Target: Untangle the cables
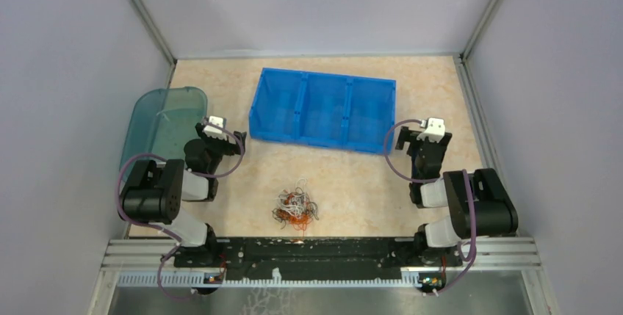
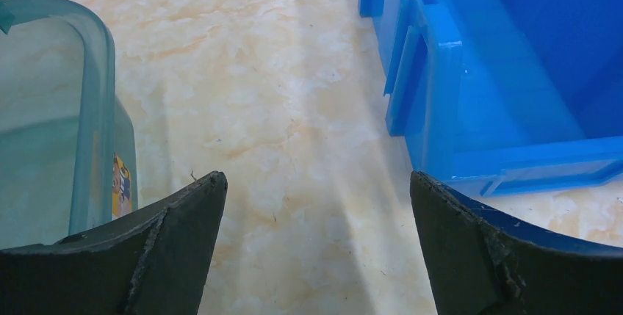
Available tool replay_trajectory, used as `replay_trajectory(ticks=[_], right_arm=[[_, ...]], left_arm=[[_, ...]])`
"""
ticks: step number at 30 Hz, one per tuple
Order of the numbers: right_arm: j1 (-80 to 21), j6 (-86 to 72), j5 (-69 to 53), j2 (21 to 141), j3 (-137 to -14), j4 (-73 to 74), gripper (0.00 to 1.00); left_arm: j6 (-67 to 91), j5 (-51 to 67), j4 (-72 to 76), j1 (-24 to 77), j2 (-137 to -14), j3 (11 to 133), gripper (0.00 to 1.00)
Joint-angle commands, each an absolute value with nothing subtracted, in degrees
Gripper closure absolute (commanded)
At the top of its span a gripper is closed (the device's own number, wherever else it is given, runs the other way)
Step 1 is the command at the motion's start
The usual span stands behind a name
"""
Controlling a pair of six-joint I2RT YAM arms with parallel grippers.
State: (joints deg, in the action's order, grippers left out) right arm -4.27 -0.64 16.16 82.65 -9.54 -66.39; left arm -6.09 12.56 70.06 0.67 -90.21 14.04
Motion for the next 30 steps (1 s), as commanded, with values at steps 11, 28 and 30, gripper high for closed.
replay_trajectory(ticks=[11, 28, 30], right_arm=[[-3.91, -1.34, 15.52, 82.66, -10.4, -69.43, 0.01], [-3.34, -13.38, 40.48, 58.66, -11.47, -45.0, 0.01], [-3.34, -14.73, 40.27, 54.22, -13.98, -38.5, 0.01]], left_arm=[[-6.26, 12.16, 72.37, 0.74, -90.55, 13.55, 0.0], [-8.59, 17.15, 24.86, -1.59, -76.78, 32.59, 0.0], [-8.5, 19.23, 16.9, -1.68, -75.87, 36.35, 0.0]])
